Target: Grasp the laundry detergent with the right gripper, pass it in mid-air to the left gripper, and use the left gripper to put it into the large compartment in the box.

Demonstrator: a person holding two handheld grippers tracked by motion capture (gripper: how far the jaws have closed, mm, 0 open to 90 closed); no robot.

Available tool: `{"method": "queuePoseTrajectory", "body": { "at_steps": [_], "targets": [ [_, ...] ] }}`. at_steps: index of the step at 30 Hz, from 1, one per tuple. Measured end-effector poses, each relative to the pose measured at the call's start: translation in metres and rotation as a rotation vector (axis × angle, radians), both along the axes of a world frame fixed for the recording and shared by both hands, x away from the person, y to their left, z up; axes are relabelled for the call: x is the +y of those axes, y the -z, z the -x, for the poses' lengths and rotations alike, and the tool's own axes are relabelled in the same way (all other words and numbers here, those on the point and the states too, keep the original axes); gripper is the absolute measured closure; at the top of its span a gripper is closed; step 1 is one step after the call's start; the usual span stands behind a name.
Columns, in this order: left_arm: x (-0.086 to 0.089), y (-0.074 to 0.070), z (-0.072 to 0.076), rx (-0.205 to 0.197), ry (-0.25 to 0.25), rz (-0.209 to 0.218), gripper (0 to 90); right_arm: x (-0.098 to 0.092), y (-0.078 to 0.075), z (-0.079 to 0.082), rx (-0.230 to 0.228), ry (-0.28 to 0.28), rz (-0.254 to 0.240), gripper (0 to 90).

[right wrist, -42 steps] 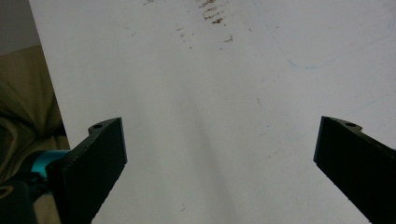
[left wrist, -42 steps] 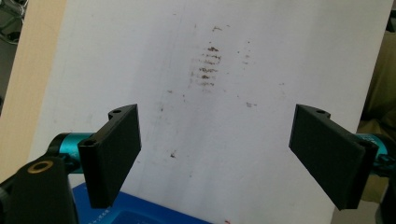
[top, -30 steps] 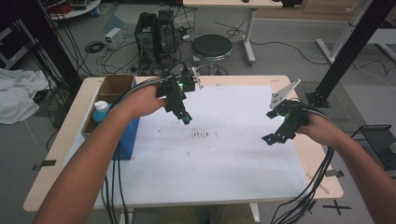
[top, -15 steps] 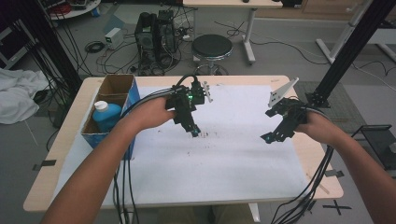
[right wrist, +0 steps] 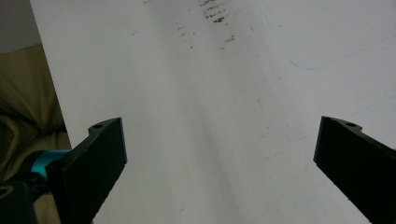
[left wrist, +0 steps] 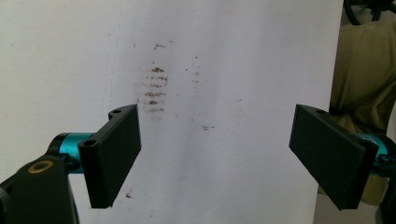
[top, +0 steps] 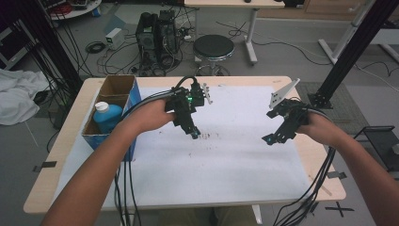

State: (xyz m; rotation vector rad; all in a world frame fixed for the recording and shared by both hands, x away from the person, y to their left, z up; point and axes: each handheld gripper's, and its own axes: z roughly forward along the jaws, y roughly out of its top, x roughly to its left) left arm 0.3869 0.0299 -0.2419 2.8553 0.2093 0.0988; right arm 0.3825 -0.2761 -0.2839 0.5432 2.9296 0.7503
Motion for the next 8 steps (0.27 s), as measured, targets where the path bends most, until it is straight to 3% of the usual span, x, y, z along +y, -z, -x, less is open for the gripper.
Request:
{"method": "queuePoseTrajectory", "body": {
  "at_steps": [8],
  "targets": [
    [0.0035, 0.0, 0.0006, -0.002, -0.003, 0.011, 16.8, 0.0021, 0.0001, 0.0017, -0.003, -0.004, 0.004, 1.5]
  ]
}}
